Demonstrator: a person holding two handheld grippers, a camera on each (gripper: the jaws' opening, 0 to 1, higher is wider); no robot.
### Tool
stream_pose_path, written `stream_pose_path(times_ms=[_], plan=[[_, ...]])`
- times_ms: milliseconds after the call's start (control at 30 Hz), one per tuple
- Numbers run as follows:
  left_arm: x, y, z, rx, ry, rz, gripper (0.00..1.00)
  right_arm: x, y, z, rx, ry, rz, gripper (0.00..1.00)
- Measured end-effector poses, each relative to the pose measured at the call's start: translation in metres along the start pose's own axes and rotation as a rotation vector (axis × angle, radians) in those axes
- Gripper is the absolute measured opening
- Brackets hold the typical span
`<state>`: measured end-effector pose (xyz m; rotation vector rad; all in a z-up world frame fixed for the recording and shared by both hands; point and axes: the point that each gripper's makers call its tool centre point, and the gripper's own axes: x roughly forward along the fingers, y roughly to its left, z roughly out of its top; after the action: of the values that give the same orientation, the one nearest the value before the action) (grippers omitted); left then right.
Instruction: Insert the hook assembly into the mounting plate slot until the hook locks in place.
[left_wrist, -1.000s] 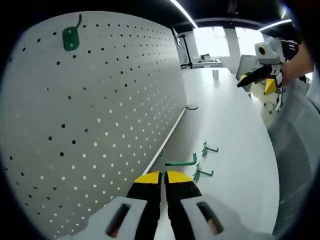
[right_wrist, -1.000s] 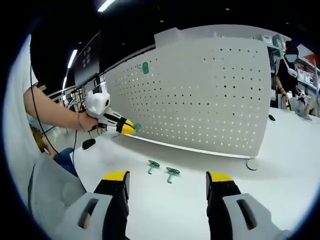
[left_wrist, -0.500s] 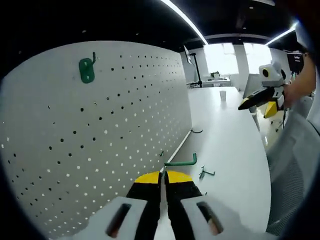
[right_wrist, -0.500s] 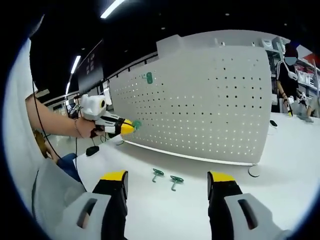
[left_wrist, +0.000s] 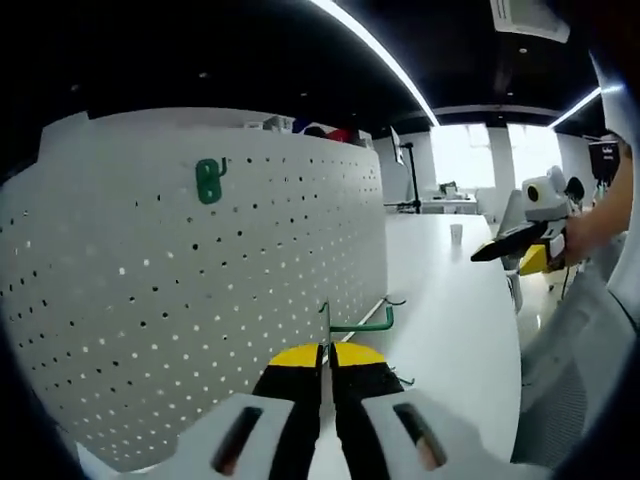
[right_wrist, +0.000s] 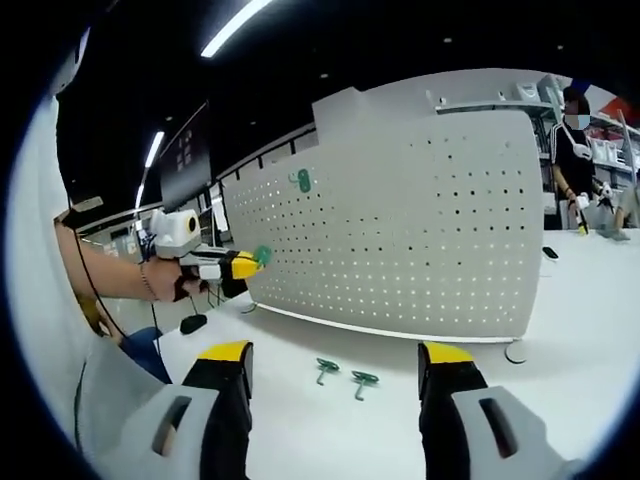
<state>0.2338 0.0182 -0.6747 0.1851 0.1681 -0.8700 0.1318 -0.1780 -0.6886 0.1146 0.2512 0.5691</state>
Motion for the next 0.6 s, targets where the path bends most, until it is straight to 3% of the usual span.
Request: stream_pose_path(times_ms=[367, 600], plan=[[-0.016, -0.009, 0.023, -0.042, -0.107, 0.004, 0.03, 0.0, 0.01, 0.006, -0.012, -0.014, 0.026, 0.66], [-0.024, -0.015, 0.028, -0.027, -0.127, 0.008, 0.03, 0.001, 0.017, 0.01, -0.014, -0.032, 0.043, 0.66]])
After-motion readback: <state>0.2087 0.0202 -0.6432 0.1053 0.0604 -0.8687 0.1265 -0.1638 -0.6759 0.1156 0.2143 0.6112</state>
